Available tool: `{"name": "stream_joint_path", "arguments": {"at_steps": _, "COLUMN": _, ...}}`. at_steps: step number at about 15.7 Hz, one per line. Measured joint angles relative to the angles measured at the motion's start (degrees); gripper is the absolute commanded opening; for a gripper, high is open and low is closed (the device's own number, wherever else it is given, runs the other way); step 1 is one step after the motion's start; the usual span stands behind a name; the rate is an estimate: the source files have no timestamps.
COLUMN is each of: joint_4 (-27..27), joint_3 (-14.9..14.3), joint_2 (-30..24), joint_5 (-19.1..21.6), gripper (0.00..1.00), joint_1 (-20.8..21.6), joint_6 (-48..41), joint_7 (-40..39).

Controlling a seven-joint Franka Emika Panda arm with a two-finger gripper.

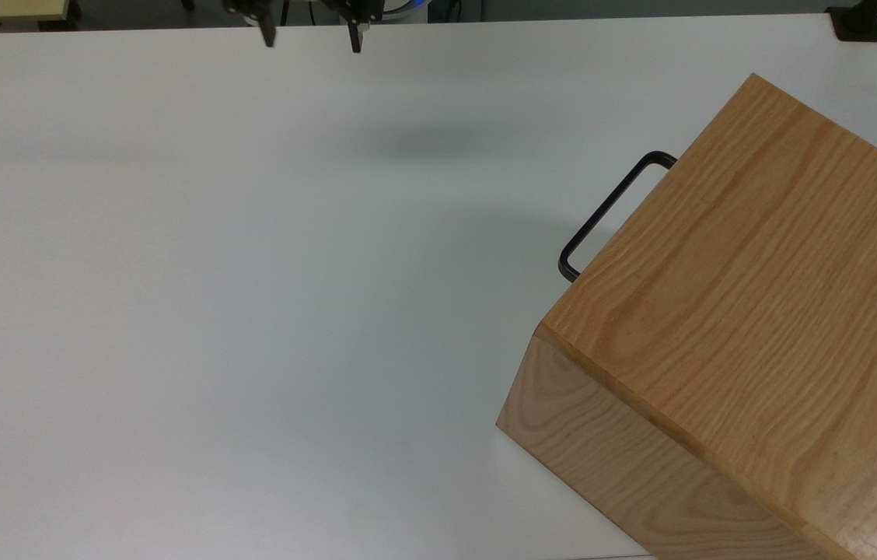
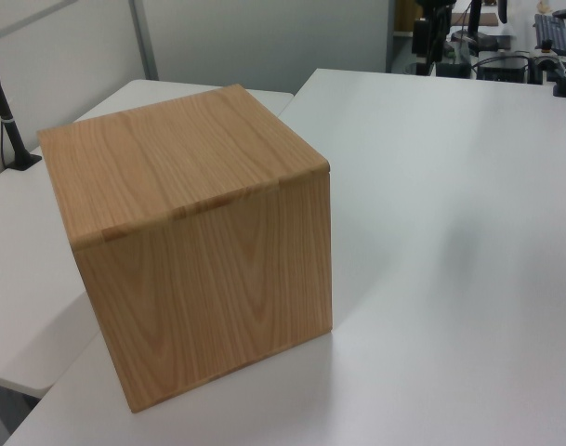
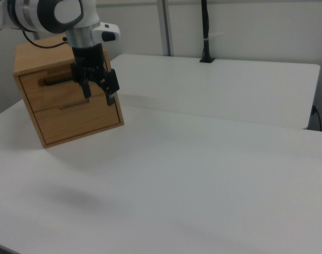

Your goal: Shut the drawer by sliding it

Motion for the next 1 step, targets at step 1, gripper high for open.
{"name": "stream_joint_path", "arguments": {"at_steps": 1, "joint_4": 0.00, "joint_3": -0.55, "joint_2": -0.07, "joint_5": 0.00, "gripper": 1.00, "joint_1": 0.03, "joint_6": 0.00, "joint_7": 0.03}}
